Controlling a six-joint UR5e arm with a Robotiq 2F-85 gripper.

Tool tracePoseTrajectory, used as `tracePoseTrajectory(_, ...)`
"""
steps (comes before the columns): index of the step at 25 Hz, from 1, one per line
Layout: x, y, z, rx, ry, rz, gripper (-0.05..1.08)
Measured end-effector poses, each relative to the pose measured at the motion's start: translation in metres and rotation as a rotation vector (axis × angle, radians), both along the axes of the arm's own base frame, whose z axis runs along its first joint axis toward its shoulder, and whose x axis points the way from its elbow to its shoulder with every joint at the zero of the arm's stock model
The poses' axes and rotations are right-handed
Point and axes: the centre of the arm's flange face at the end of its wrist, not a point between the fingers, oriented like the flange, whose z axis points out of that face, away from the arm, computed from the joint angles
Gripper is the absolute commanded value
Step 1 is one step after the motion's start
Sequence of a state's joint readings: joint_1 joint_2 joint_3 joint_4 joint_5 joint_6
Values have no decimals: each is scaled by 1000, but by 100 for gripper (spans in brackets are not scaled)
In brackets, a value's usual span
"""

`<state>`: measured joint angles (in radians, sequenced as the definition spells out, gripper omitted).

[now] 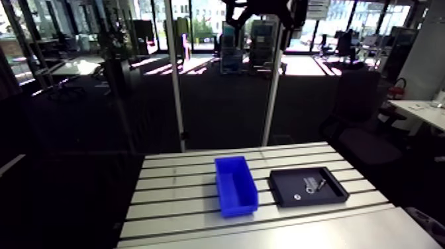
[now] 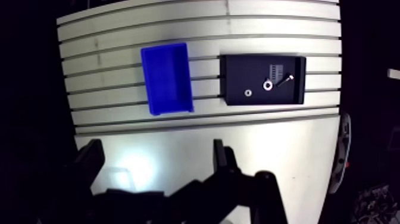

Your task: Pick up the M10 bolt from the tray and put it into the blue bin.

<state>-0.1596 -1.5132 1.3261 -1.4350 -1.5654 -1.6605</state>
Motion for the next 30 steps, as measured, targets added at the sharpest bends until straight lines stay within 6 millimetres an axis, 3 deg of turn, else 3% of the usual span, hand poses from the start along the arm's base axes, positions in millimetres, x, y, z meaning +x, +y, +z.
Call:
tracePoseTrajectory(8, 14, -10, 2, -22, 25, -17, 1)
tracePoseTrajectory(20, 14, -9, 1, -18, 26, -47, 1)
tracePoseTrajectory(26, 6, 1, -10, -19, 11, -186, 1)
tracePoseTrajectory(30, -5, 27, -21, -19, 22, -306, 1)
